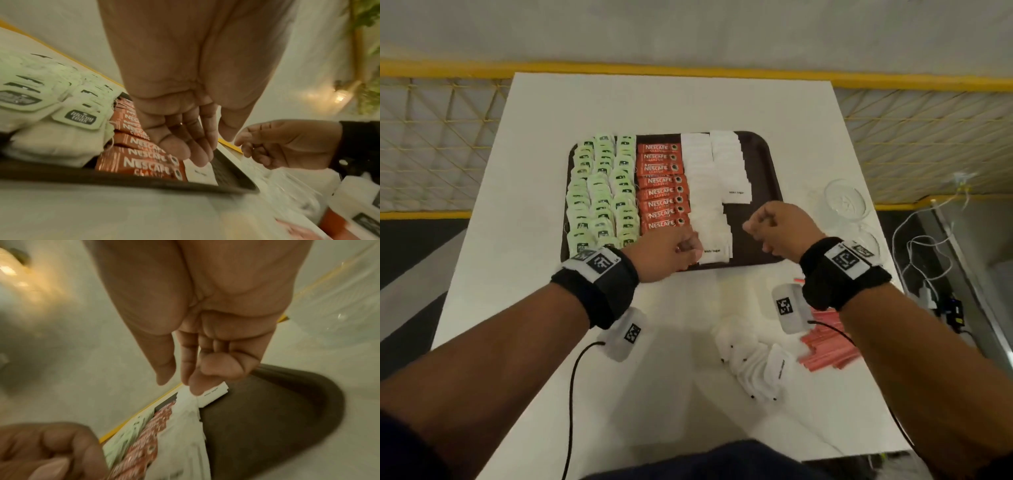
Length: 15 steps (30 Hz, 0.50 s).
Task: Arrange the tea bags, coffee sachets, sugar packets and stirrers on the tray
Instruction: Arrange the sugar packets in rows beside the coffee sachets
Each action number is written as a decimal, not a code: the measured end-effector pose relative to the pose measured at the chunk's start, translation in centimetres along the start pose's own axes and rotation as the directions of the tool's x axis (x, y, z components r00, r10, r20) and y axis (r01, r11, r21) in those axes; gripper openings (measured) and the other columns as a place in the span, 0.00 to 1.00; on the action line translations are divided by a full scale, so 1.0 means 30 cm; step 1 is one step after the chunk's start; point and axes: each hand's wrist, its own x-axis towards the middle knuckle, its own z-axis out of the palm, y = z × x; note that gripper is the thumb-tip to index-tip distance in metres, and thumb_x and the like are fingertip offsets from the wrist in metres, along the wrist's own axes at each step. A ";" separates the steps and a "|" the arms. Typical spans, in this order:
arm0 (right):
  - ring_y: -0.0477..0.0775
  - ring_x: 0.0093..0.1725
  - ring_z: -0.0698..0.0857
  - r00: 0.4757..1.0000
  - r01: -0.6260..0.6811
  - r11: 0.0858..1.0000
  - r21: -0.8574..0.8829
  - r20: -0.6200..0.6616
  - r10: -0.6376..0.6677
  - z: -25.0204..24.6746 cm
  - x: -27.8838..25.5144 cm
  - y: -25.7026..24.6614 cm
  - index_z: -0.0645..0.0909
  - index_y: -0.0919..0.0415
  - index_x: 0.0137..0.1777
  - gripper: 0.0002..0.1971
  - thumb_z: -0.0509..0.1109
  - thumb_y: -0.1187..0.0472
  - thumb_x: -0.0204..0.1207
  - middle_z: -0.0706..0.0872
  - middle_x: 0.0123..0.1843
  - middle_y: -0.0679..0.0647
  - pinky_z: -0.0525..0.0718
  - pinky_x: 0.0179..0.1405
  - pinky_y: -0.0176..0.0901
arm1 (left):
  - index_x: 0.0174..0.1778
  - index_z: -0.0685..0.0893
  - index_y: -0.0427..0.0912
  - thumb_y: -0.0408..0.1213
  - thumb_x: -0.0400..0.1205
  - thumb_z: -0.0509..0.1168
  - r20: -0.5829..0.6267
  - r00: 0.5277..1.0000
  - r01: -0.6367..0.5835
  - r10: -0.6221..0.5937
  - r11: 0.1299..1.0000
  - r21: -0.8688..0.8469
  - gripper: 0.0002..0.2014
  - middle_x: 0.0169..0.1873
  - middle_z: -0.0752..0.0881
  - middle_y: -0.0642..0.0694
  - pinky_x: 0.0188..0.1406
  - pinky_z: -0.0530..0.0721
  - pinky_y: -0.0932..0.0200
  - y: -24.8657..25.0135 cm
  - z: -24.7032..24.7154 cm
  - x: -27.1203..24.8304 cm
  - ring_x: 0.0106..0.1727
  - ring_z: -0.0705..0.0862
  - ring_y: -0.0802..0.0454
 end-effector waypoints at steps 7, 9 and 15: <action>0.40 0.40 0.80 0.989 0.056 0.963 -0.262 0.149 -0.017 0.050 -0.382 0.170 0.84 0.51 0.52 0.08 0.75 0.54 0.75 0.84 0.45 0.43 0.72 0.35 0.28 | 0.65 0.81 0.46 0.49 0.85 0.64 0.178 0.984 -0.060 0.026 0.980 0.189 0.16 0.57 0.83 0.52 0.48 0.79 0.66 0.028 0.175 -0.135 0.49 0.82 0.59; 0.43 0.45 0.79 0.983 0.042 0.937 -0.347 0.182 0.024 0.072 -0.461 0.231 0.82 0.49 0.58 0.12 0.75 0.56 0.75 0.83 0.51 0.42 0.73 0.39 0.30 | 0.71 0.77 0.46 0.53 0.84 0.64 0.214 0.977 -0.044 0.001 0.979 0.197 0.22 0.62 0.80 0.50 0.55 0.81 0.60 0.037 0.220 -0.164 0.54 0.83 0.55; 0.51 0.64 0.80 0.983 -0.004 0.910 -0.415 0.167 0.081 0.137 -0.574 0.323 0.69 0.47 0.78 0.31 0.75 0.54 0.76 0.74 0.72 0.50 0.80 0.65 0.47 | 0.77 0.70 0.44 0.64 0.78 0.66 0.206 0.975 0.010 -0.080 0.947 0.320 0.37 0.72 0.75 0.43 0.68 0.76 0.48 0.080 0.331 -0.173 0.69 0.76 0.44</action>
